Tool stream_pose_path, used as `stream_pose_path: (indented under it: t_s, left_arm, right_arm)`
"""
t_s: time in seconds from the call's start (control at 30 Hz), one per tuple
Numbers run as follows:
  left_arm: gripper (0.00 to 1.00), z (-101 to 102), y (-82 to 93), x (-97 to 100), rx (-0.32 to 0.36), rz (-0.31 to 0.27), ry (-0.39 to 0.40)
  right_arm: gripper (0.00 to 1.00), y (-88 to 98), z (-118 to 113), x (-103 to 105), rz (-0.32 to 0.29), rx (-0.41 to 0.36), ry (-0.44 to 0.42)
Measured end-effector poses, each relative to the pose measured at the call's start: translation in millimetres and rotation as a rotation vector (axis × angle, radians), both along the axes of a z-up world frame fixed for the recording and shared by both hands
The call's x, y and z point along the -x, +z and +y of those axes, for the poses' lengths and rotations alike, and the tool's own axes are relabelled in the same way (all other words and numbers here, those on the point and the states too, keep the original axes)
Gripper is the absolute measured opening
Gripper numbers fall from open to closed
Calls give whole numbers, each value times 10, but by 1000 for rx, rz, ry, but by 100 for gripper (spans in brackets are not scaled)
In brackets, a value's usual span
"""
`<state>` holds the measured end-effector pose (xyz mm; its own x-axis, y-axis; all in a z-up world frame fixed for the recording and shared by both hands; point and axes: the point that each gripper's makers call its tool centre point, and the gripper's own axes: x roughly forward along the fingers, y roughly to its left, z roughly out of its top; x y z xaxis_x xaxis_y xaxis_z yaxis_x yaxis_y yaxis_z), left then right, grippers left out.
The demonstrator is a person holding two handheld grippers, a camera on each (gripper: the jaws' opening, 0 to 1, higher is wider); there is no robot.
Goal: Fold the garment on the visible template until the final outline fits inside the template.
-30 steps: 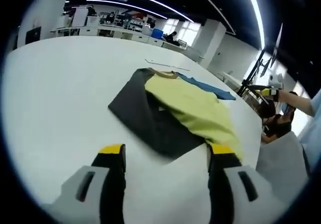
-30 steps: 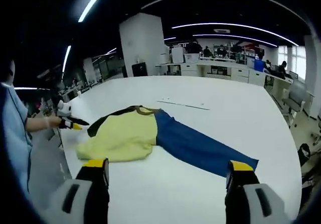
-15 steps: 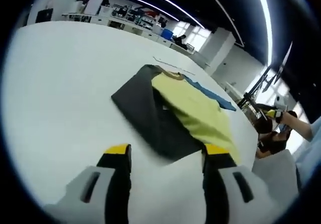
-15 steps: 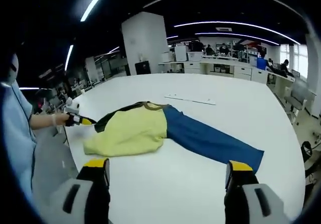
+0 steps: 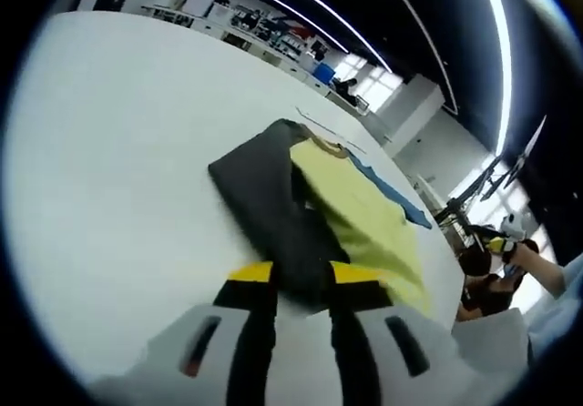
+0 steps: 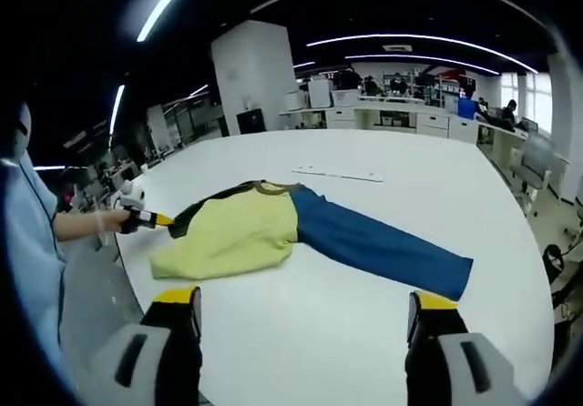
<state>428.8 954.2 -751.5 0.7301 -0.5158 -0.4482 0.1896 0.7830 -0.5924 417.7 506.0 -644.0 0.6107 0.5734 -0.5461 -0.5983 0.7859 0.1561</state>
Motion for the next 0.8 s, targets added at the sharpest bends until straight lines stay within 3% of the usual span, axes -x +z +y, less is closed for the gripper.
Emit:
stream_pose_path:
  t_s: [0.1, 0.27, 0.37, 0.63, 0.8]
  left_arm:
    - [0, 67, 74, -60, -19, -24, 27]
    - [0, 22, 296, -143, -29, -78, -16]
    - [0, -37, 535, -254, -35, -123, -40]
    - [0, -296, 1046, -565, -151, -246, -176]
    - [0, -448, 1395, -756, -145, -304, -207]
  right_arm:
    - [94, -2, 0, 34, 2, 3, 0]
    - [94, 1, -28, 54, 2, -9, -18]
    - [94, -4, -32, 73, 4, -10, -21]
    - [93, -11, -55, 97, 9, -16, -29]
    - [93, 1, -80, 97, 7, -24, -37]
